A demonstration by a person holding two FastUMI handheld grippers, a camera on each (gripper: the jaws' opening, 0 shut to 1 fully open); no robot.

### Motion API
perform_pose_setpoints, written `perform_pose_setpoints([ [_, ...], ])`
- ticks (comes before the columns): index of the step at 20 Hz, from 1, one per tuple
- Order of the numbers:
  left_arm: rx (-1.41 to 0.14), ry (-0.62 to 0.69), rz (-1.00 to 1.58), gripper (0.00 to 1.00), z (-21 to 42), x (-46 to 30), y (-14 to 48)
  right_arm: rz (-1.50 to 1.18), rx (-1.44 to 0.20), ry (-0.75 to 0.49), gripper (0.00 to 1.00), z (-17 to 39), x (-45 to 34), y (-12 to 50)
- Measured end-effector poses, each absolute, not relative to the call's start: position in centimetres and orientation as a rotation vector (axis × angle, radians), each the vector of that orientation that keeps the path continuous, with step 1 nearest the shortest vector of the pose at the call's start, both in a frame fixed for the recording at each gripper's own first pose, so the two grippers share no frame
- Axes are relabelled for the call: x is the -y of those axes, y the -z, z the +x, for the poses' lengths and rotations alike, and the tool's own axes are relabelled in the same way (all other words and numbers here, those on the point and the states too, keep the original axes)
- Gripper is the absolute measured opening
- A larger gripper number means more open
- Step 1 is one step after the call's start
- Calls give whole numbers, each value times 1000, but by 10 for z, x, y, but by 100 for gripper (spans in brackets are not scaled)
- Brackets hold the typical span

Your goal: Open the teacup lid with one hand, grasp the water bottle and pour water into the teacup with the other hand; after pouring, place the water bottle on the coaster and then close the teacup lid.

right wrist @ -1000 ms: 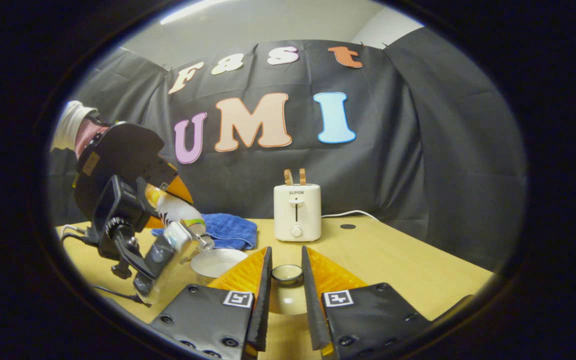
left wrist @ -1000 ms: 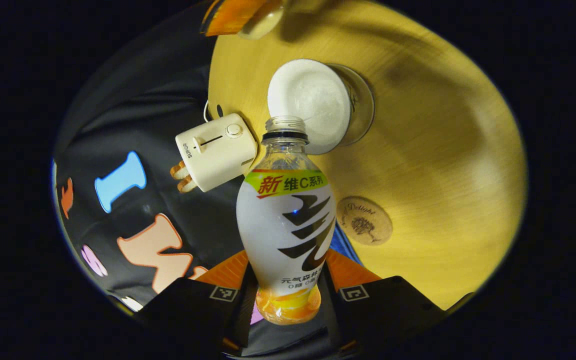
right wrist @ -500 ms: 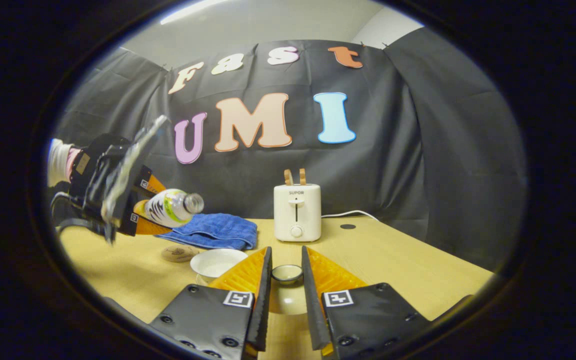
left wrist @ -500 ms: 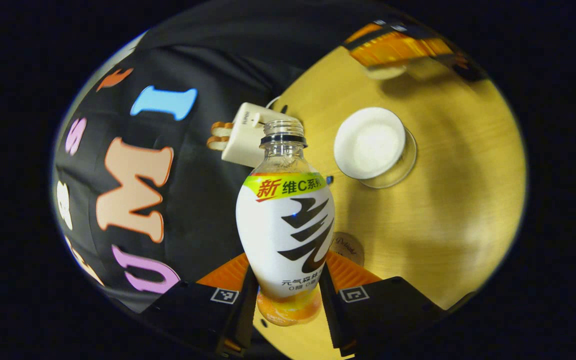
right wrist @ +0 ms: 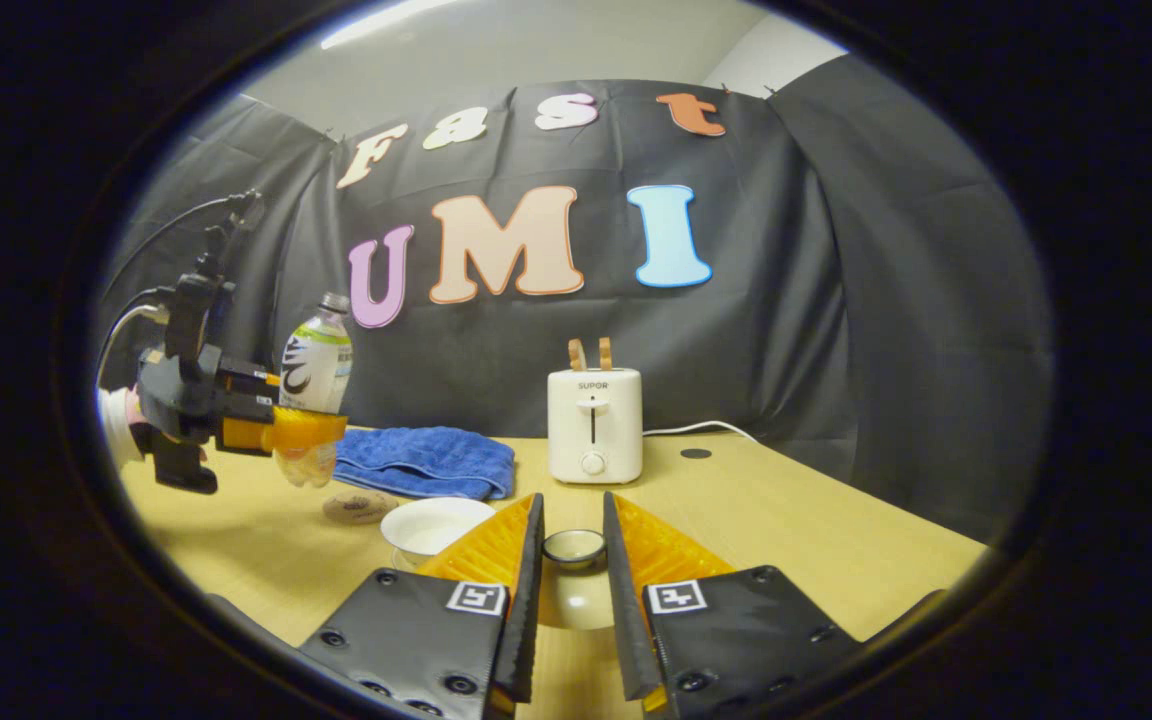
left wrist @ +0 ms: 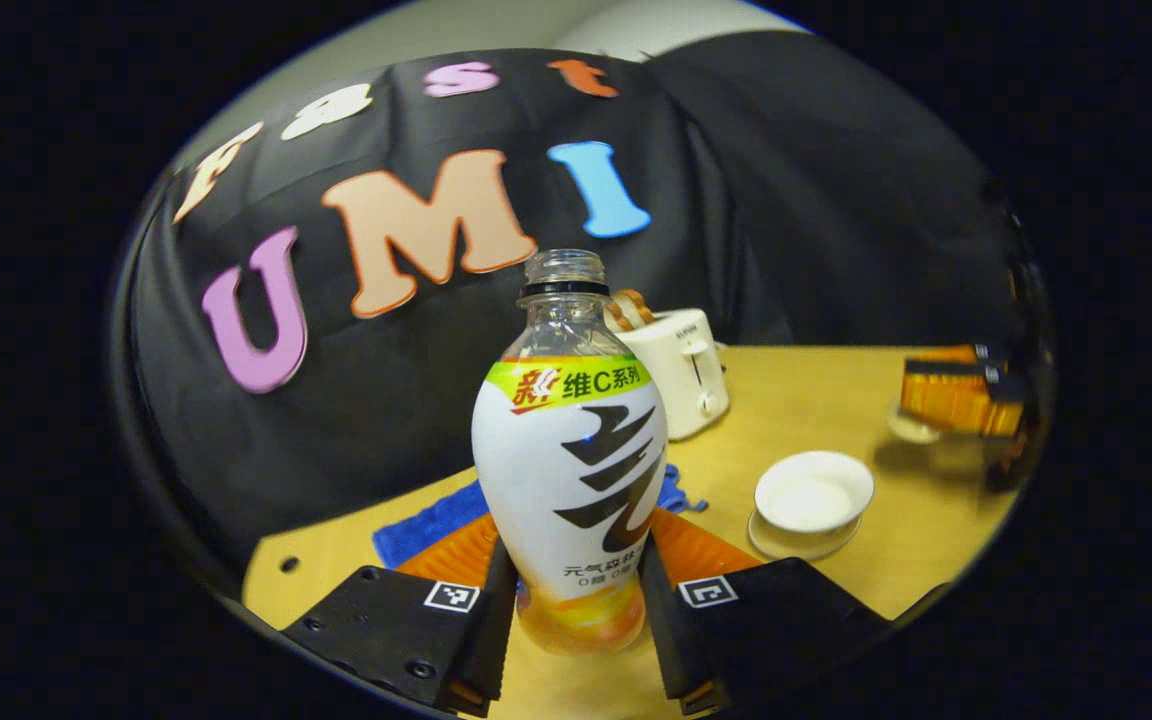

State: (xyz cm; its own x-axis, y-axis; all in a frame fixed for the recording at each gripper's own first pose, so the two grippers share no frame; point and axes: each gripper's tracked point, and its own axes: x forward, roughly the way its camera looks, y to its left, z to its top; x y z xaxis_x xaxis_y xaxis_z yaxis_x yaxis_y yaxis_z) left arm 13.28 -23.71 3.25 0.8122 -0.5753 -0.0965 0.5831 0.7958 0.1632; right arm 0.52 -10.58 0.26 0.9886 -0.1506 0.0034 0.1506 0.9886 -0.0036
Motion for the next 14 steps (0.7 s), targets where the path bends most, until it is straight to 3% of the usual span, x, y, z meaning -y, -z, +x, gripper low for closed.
perform_pose_setpoints([
  [4,-36,583,-46,57,150,227,-34,-4,3,151,37,6,106,-2],
  [14,-66,566,-98,57,163,237,-22,-4,3,151,37,6,106,-2],
])
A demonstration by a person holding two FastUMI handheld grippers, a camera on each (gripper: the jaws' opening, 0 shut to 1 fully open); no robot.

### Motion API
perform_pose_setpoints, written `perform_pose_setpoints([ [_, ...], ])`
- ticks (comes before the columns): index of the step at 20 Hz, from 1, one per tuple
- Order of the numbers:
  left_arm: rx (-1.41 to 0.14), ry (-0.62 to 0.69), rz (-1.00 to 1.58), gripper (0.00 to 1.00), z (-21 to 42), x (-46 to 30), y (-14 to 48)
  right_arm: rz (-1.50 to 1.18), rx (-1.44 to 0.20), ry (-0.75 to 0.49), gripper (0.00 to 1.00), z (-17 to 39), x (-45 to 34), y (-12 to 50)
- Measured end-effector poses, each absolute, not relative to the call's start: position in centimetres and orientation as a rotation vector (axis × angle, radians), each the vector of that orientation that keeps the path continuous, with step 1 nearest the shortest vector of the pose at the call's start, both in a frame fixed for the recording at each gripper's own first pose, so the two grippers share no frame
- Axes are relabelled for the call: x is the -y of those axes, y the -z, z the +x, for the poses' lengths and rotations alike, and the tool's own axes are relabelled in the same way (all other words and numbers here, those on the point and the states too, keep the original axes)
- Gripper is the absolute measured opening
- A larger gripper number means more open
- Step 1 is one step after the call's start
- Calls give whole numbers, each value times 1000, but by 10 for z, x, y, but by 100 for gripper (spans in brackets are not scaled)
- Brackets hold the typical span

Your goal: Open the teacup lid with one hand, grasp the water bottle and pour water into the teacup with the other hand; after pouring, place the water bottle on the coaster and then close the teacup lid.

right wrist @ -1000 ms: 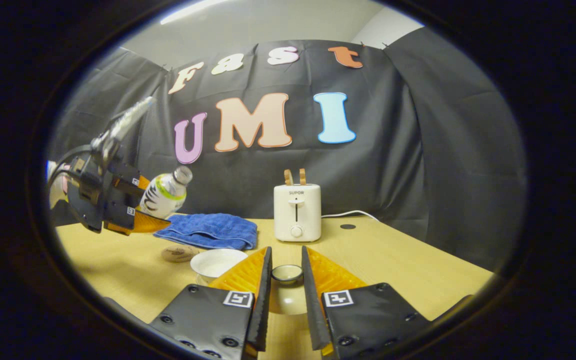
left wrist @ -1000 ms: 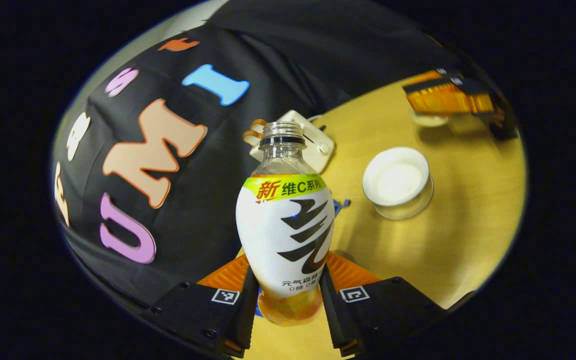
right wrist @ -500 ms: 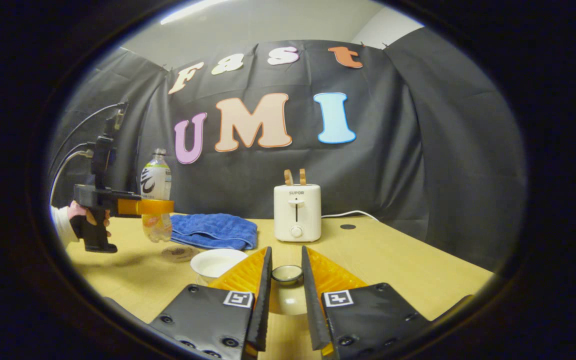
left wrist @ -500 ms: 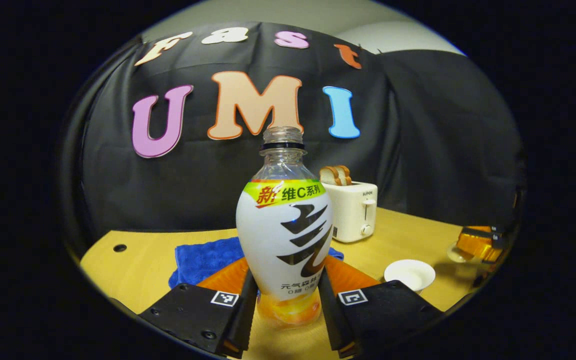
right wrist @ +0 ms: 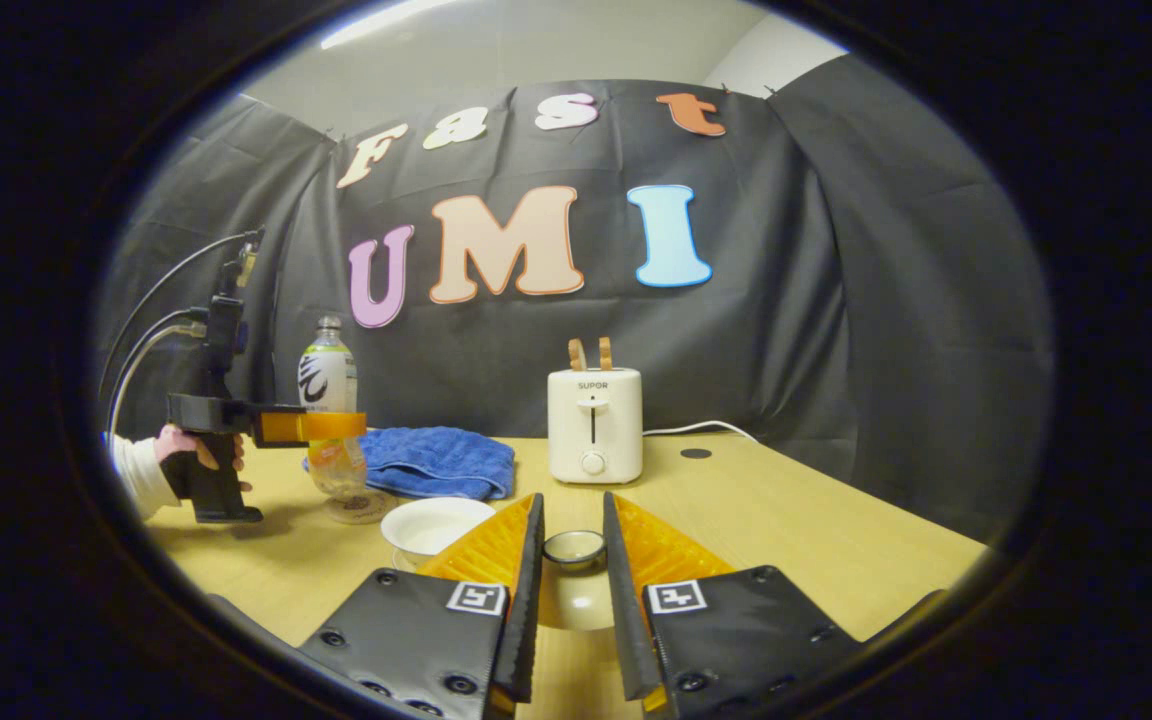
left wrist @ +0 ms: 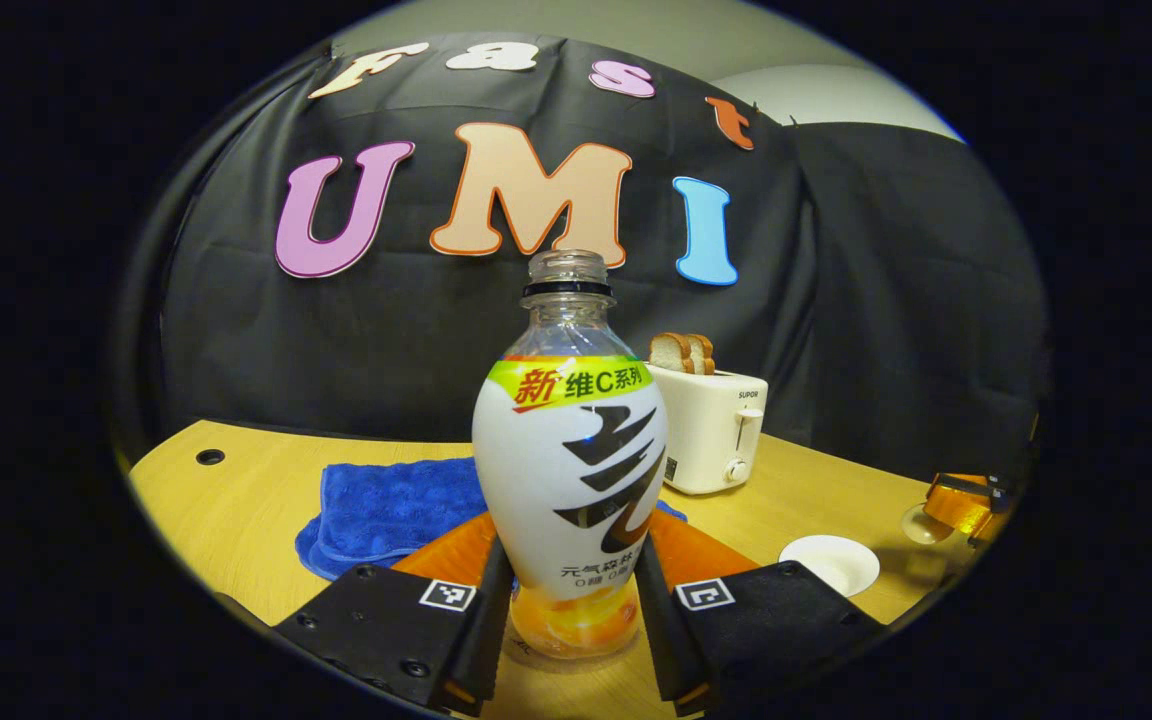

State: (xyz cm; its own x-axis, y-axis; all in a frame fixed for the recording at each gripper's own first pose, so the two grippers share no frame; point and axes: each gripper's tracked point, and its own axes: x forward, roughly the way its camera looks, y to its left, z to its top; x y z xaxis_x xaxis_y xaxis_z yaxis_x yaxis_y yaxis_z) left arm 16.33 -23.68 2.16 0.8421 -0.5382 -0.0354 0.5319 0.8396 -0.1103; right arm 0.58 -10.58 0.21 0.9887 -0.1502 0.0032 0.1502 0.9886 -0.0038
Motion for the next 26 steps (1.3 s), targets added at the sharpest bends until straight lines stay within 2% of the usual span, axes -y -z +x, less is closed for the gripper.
perform_pose_setpoints([
  [8,-95,559,-56,59,161,230,-22,-4,3,151,38,6,106,-2],
  [15,-110,554,-15,67,166,228,-17,-4,3,151,37,6,106,-2],
  [21,-87,563,24,69,160,229,-21,-4,2,150,37,6,106,-2],
  [23,-84,557,19,72,159,227,-21,-4,2,149,38,6,106,-2],
  [24,-81,555,15,81,160,226,-22,-4,2,145,36,6,104,-2],
  [26,-70,555,14,88,155,223,-24,-4,1,120,38,7,99,-1],
])
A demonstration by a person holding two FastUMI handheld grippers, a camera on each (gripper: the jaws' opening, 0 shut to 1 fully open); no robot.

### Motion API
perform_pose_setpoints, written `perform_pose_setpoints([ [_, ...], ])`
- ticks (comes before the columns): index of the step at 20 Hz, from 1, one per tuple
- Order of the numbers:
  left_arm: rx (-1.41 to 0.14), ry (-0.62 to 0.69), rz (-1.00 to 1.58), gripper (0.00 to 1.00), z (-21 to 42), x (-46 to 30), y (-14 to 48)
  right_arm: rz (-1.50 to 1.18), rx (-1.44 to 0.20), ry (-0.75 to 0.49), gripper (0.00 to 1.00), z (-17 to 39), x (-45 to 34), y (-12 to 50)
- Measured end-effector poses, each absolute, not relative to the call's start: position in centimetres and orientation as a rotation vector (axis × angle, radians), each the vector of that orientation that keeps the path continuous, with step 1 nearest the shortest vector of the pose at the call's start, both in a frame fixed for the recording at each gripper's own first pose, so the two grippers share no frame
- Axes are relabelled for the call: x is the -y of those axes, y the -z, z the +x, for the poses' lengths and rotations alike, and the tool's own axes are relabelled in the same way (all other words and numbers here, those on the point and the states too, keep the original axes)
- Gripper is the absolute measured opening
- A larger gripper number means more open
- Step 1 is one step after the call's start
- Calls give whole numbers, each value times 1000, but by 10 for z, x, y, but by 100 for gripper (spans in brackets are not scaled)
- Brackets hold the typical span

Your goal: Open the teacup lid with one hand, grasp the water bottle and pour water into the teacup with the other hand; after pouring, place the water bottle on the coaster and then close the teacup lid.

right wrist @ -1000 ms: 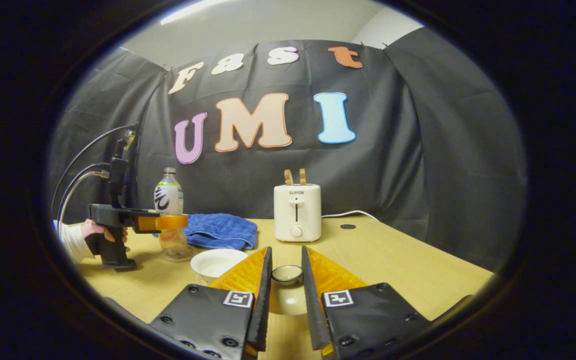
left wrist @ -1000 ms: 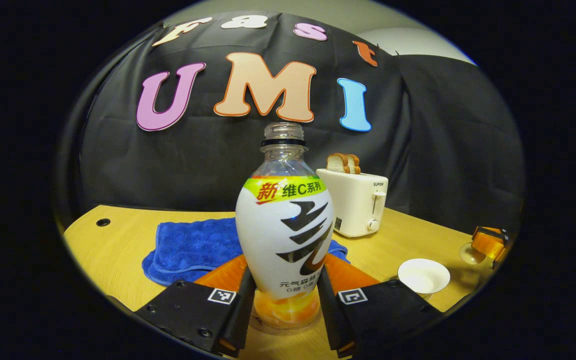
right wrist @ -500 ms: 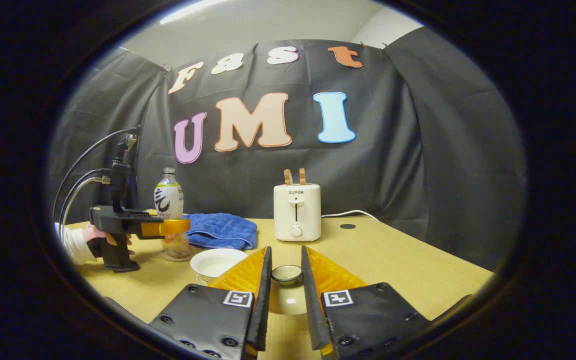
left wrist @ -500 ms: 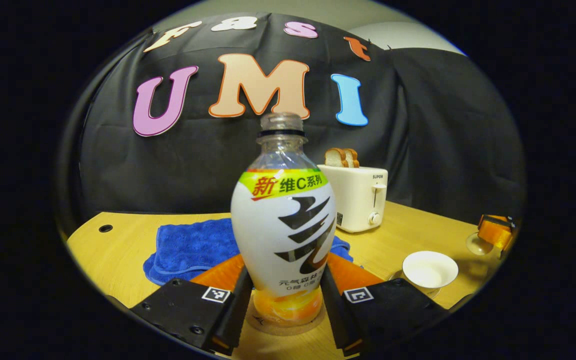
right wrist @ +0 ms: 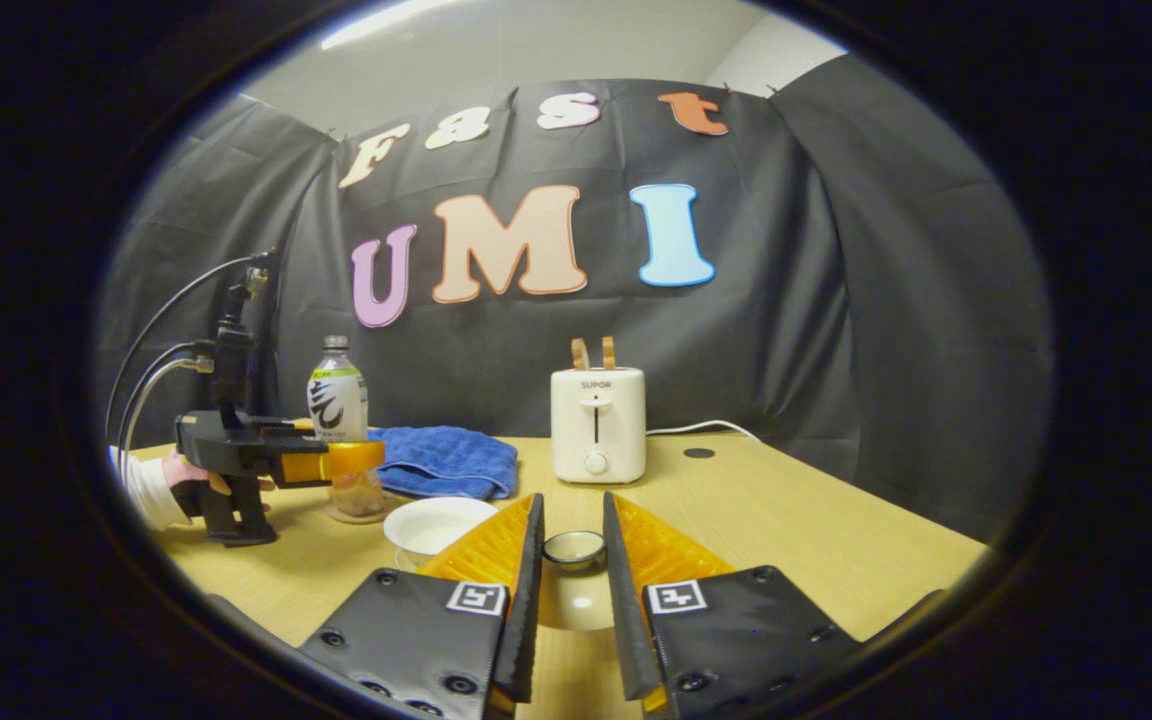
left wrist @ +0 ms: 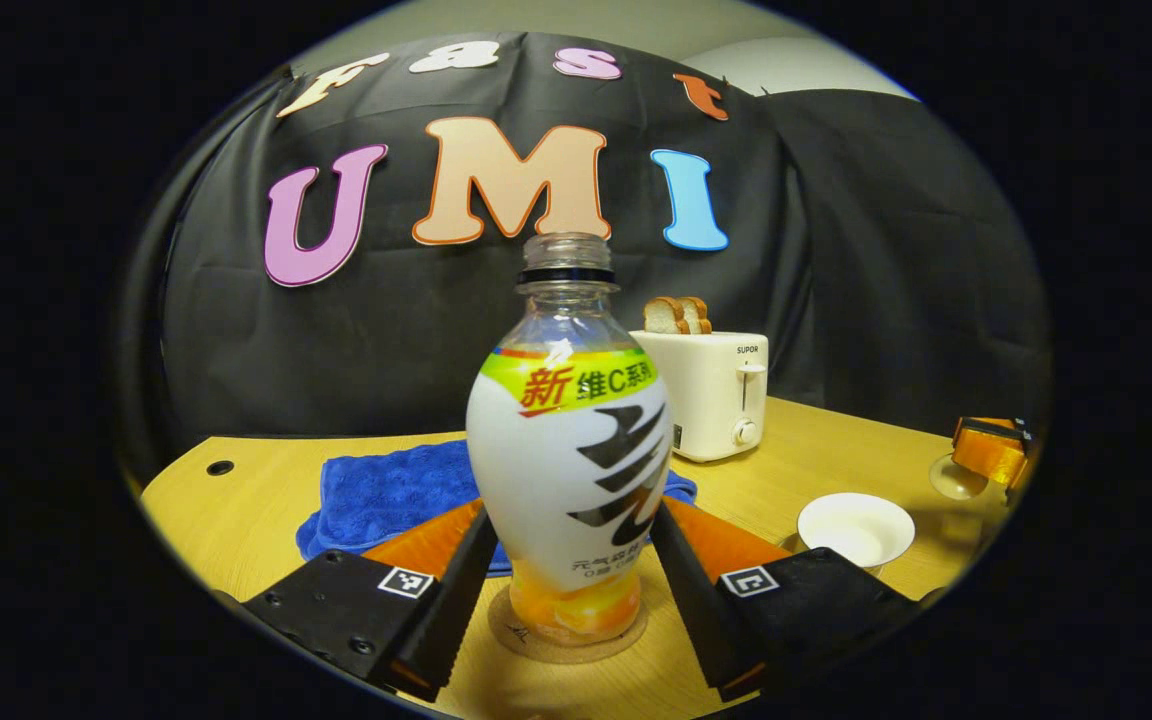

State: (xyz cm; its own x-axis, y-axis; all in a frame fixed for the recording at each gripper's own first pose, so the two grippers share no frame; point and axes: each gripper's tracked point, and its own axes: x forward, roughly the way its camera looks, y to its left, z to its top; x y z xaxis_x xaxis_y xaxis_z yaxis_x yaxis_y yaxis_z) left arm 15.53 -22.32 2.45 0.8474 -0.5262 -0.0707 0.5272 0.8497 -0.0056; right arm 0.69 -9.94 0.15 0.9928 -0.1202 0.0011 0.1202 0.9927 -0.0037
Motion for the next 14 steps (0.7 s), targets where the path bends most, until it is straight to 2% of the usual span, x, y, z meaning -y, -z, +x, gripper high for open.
perform_pose_setpoints([
  [1,-61,556,18,88,153,222,-25,-3,-1,96,37,8,94,-1],
  [4,-13,548,24,96,138,213,-33,-3,-4,31,36,13,82,-1],
  [7,56,527,-18,96,125,196,-41,-2,-6,-24,37,23,67,0],
  [14,57,478,-20,96,106,162,-38,-1,-11,-84,36,65,36,2],
])
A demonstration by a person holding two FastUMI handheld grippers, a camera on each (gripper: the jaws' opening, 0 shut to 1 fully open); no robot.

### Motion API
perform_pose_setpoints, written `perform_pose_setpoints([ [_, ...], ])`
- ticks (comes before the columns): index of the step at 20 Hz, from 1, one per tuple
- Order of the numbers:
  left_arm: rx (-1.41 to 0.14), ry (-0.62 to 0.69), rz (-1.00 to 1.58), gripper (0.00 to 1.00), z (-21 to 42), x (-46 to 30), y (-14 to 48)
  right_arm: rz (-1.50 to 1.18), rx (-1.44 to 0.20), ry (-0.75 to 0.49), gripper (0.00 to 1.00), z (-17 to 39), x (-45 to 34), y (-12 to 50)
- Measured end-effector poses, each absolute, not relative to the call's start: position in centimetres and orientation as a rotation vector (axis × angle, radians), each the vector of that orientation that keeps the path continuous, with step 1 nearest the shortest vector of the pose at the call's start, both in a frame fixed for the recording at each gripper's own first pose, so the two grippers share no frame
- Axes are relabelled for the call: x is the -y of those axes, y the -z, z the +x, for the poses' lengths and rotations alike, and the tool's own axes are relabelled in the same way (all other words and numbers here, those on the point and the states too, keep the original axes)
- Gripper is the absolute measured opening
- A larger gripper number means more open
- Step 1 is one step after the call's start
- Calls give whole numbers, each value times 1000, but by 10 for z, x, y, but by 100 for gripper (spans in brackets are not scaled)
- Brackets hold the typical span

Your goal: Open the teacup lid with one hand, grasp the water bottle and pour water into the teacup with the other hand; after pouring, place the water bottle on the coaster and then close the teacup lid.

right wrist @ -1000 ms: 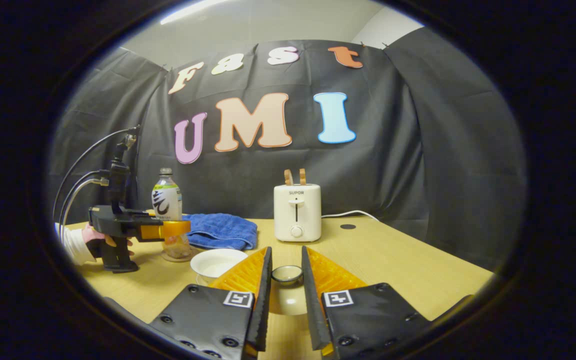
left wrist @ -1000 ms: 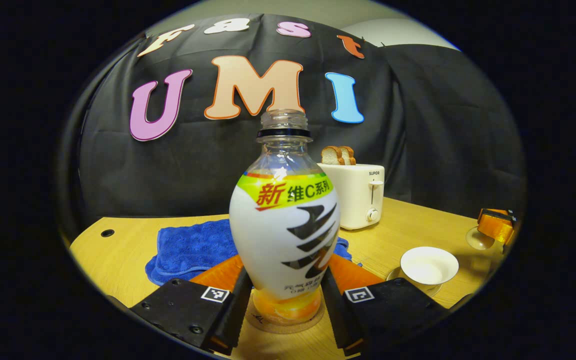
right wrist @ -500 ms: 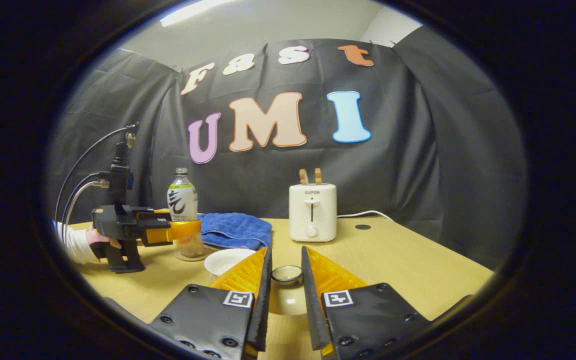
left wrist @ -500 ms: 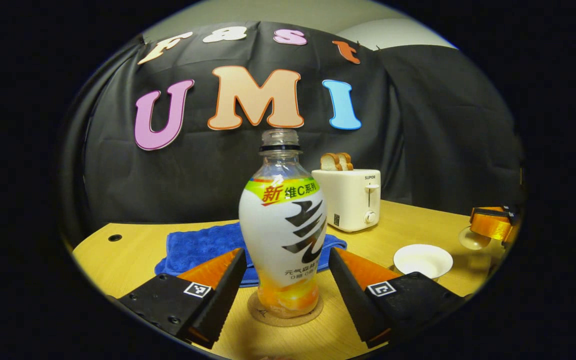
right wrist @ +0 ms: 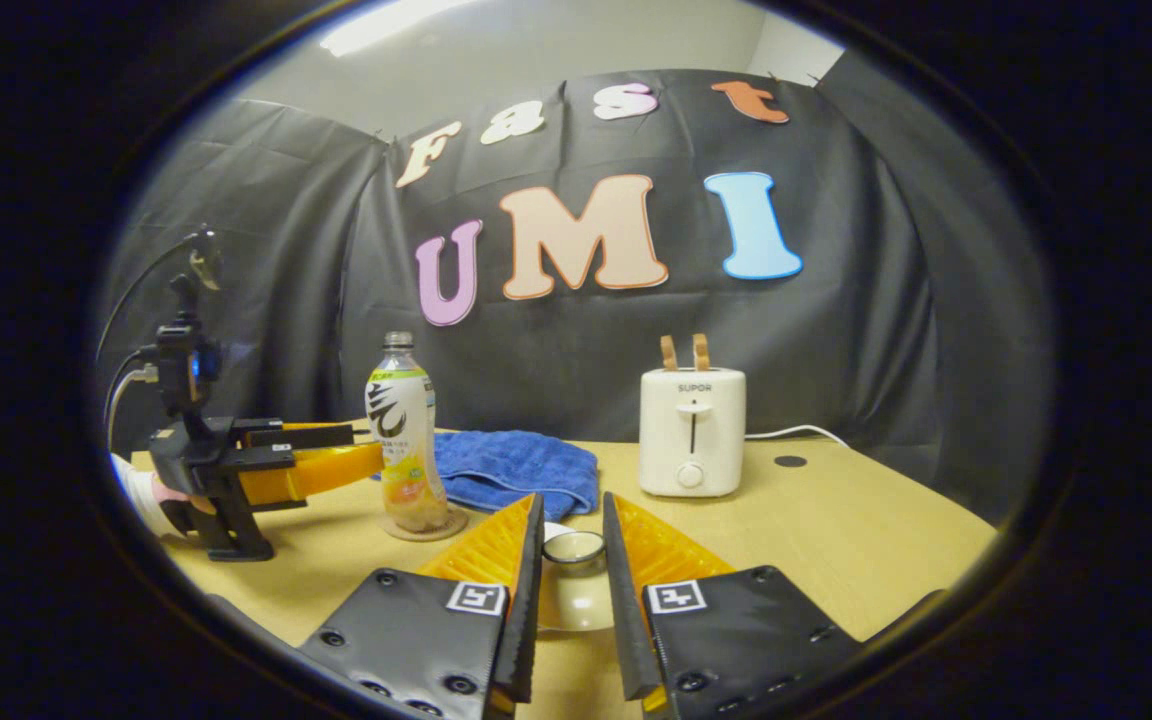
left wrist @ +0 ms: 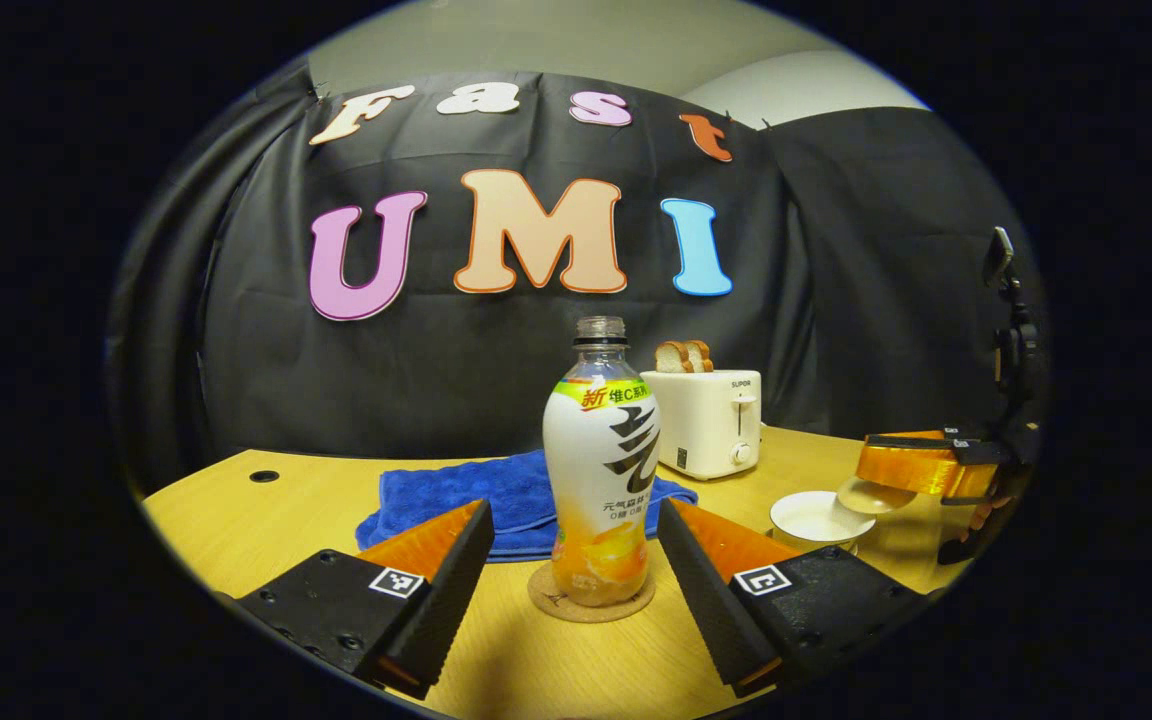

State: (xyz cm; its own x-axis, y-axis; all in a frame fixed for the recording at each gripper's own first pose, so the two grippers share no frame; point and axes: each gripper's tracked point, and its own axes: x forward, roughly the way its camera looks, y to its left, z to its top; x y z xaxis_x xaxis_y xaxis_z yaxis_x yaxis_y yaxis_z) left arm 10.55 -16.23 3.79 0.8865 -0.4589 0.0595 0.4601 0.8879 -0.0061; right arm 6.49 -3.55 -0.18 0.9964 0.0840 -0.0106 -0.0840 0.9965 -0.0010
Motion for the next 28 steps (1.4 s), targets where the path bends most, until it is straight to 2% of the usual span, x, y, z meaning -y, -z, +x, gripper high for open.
perform_pose_setpoints([
  [8,59,411,-23,96,89,130,-36,-4,-78,-174,36,91,5,14],
  [19,57,402,-22,96,85,124,-37,2,-148,-184,36,91,4,23],
  [21,57,397,-21,96,84,122,-37,-23,-141,-177,39,89,4,22],
  [27,56,381,-21,96,83,117,-37,-10,-80,-161,92,72,6,12],
  [28,55,374,-21,96,83,116,-36,-5,-58,-146,93,67,9,9],
])
